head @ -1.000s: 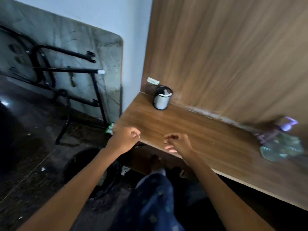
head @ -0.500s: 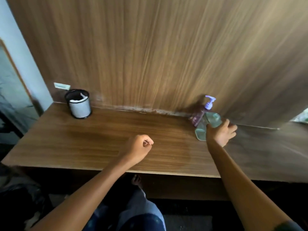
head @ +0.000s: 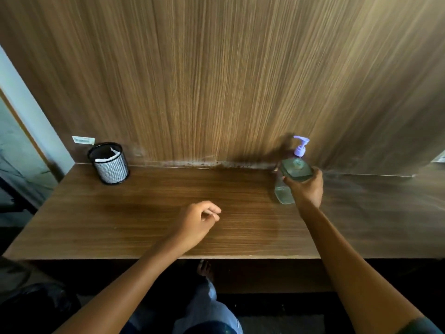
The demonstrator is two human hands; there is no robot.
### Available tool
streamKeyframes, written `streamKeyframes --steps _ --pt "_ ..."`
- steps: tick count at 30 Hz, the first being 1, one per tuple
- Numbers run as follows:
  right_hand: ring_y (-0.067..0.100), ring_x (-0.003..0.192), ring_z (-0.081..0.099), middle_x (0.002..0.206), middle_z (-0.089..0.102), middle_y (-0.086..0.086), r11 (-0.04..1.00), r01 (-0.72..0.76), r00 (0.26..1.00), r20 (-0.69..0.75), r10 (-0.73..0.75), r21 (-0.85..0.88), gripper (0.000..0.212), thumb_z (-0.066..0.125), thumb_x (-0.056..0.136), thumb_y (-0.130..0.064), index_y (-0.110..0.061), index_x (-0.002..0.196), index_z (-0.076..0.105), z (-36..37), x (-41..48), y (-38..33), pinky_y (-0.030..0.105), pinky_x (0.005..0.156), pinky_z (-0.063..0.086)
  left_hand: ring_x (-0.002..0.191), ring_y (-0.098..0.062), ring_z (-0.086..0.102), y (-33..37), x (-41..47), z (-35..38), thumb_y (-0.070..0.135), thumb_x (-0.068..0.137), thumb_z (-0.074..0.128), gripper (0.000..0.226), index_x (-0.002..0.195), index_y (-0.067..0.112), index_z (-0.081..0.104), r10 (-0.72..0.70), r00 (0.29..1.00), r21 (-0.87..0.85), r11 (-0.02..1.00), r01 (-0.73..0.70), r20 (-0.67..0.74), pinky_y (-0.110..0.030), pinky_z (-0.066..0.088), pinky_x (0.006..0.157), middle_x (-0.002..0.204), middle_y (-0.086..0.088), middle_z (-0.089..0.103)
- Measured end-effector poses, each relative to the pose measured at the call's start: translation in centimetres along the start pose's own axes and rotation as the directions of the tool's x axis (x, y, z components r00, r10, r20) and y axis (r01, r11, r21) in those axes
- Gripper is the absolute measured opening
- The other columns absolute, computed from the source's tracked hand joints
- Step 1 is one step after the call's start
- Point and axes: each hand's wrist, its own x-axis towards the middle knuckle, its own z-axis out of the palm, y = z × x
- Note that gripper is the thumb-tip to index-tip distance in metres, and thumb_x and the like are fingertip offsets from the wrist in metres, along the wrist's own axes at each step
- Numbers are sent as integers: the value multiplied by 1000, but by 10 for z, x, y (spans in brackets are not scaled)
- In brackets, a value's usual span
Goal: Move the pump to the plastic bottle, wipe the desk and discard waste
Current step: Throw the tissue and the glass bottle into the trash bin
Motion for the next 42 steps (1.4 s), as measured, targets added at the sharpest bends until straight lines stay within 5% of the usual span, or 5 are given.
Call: streamKeyframes --steps 4,10,24,32,42 --pt "17 109 54 119 57 4 964 213 905 341 -255 157 81 86 57 -11 -14 127 45 19 -50 -31 36 97 46 86 -6 62 -2 -3 -28 8 84 59 38 114 31 58 72 994 37 997 -69 -86 -24 49 76 107 12 63" --pt "9 108 55 116 57 -5 910 307 501 765 -404 279 86 88 52 -10 -18 126 45 62 -148 -99 21 90 48 137 -10 28 -23 -20 -91 17 72 75 95 146 32 17 97 994 200 976 -87 -44 -33 31 112 151 5 21" --pt "11 135 31 147 35 -2 811 517 -58 957 -286 273 106 78 67 -7 -24 149 13 186 -337 -180 8 95 24 114 -10 46 -162 -163 -247 42 47 84 100 134 32 36 -192 929 250 928 277 -316 -37 42 99 123 10 43" --pt "27 136 31 148 34 8 696 683 -71 968 -240 222 61 62 84 -13 -14 140 37 308 -402 -160 24 102 26 104 -16 56 -303 -230 -282 48 36 81 101 127 27 43 -441 822 108 856 506 -360 -37 50 87 115 2 53" --pt "35 134 21 143 31 14 -8 989 -137 888 -438 149 46 47 88 -44 -17 125 45 352 -420 -147 53 107 19 116 -32 46 -394 -221 -236 25 52 84 95 131 17 34 -696 669 86 673 734 -261 -40 42 95 126 -11 41"
